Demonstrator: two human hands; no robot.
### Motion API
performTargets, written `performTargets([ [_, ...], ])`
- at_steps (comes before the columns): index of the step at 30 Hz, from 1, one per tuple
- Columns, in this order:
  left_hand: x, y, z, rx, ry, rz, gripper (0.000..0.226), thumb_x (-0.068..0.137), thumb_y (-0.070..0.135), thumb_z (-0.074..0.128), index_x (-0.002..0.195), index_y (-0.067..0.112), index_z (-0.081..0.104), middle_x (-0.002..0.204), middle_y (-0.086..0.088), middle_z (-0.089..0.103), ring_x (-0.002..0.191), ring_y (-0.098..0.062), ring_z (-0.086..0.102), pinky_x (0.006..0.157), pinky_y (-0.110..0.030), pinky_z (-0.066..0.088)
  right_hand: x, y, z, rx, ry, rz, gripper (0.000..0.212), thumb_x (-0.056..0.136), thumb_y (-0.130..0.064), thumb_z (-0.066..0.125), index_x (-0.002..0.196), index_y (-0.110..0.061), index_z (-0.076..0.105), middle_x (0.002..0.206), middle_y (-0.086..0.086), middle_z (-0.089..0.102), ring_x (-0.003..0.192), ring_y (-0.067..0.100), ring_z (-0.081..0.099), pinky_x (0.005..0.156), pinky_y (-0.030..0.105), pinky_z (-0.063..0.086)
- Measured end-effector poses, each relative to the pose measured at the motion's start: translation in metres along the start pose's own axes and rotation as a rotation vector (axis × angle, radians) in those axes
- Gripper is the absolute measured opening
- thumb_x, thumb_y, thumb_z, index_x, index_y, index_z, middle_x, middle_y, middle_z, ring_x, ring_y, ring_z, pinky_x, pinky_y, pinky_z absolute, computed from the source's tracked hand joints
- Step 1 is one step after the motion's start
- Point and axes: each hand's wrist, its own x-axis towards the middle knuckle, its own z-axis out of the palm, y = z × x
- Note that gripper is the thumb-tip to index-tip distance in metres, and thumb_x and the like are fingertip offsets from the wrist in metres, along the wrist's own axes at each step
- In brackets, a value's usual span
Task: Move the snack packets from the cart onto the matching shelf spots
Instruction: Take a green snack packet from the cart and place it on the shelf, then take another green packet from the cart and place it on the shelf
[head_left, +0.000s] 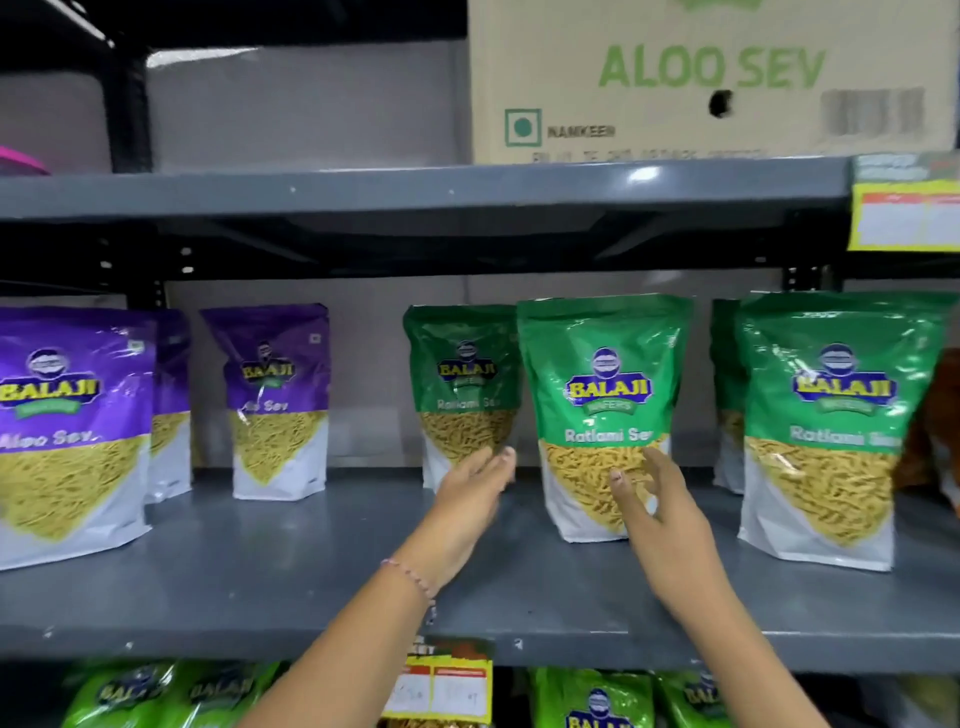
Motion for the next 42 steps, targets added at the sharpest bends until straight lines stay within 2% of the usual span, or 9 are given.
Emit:
performTargets([
  [4,-0.072,0.014,-0.075,-0.210,0.124,0.128,0.037,0.094,0.018,0.055,0.131,0.015,0.057,0.121,0.004,0.066,0.119,-0.013,0.056,0.109,-0.032,0.037,-0.059,-0.047,0.058,0.141,-0.049,-0.261,0.059,0.088,-0.054,0.051,0.141,-0.029,0.043,0.147,-0.010,0.046,0.138,0.007,0.041,0.113,0.035,0.035],
  [9,-0.222,-0.031,-0.200,-0.271,0.430,0.165,0.084,0.060,0.046,0.082,0.130,0.008,0.056,0.130,-0.005,0.067,0.122,-0.016,0.062,0.104,-0.032,0.046,-0.169,-0.063,0.167,0.311,-0.601,-0.293,0.054,0.086,-0.052,0.052,0.138,-0.039,0.045,0.141,-0.033,0.044,0.134,-0.004,0.042,0.106,0.031,0.042],
  [17,-0.506,-0.213,-0.341,0.233,1.185,-0.553,0.015,0.088,-0.001,0.062,0.100,0.004,0.068,0.097,-0.011,0.062,0.091,-0.019,0.049,0.060,-0.008,0.045,-0.372,0.019,0.327,0.011,-1.518,-0.144,0.049,0.088,-0.011,0.067,0.134,-0.012,0.052,0.131,-0.010,0.042,0.124,0.006,0.049,0.102,0.012,0.035],
  [22,-0.619,-0.286,-0.338,0.349,1.007,-1.281,0.029,0.070,0.038,0.054,0.054,0.015,0.050,0.076,-0.026,0.069,0.076,-0.035,0.068,0.067,-0.041,0.049,-0.475,0.056,0.377,-0.290,-1.993,-0.230,0.043,0.088,-0.021,0.061,0.130,-0.014,0.056,0.111,0.004,0.064,0.094,0.021,0.064,0.078,0.028,0.052],
  [25,-0.646,-0.294,-0.326,0.357,1.031,-1.502,0.037,0.083,0.038,0.060,0.091,0.004,0.070,0.100,-0.018,0.075,0.097,-0.032,0.071,0.075,-0.034,0.054,-0.526,0.062,0.389,-0.413,-2.211,-0.332,0.035,0.091,-0.011,0.056,0.126,-0.013,0.056,0.078,-0.005,0.054,0.073,0.017,0.055,0.054,0.018,0.041],
  [27,-0.654,-0.299,-0.321,0.164,0.981,-1.594,0.028,0.088,0.033,0.060,0.095,0.007,0.069,0.099,-0.011,0.074,0.088,-0.031,0.071,0.073,-0.035,0.057,-0.564,0.068,0.393,-0.476,-2.301,-0.352,0.033,0.088,-0.012,0.056,0.120,-0.017,0.060,0.096,0.007,0.068,0.090,0.025,0.066,0.067,0.026,0.051],
  [31,-0.665,-0.318,-0.311,-0.532,1.297,-1.433,0.029,0.089,0.035,0.062,0.074,0.011,0.059,0.065,-0.008,0.056,0.052,-0.020,0.050,0.057,-0.027,0.043,-0.611,0.082,0.391,-0.562,-2.432,-0.338,0.038,0.085,-0.004,0.057,0.119,-0.022,0.059,0.114,0.014,0.068,0.098,0.028,0.066,0.087,0.040,0.056],
  [36,-0.653,-0.324,-0.329,-0.449,1.598,-1.211,0.027,0.087,-0.003,0.061,0.061,0.001,0.054,0.027,0.002,0.052,0.021,-0.007,0.047,0.029,-0.013,0.037,-0.628,0.112,0.398,-0.594,-2.444,-0.303,0.064,0.080,-0.009,0.054,0.135,-0.039,0.040,0.118,0.013,0.067,0.090,0.023,0.066,0.077,0.034,0.055],
  [42,-0.599,-0.308,-0.363,-0.356,1.426,-1.020,0.012,0.083,0.014,0.067,0.085,0.003,0.064,0.066,-0.008,0.069,0.059,-0.019,0.065,0.062,-0.030,0.051,-0.593,0.107,0.400,-0.513,-2.282,-0.102,0.077,0.079,-0.007,0.073,0.145,-0.015,0.034,0.130,0.014,0.060,0.090,0.018,0.065,0.073,0.027,0.053],
])
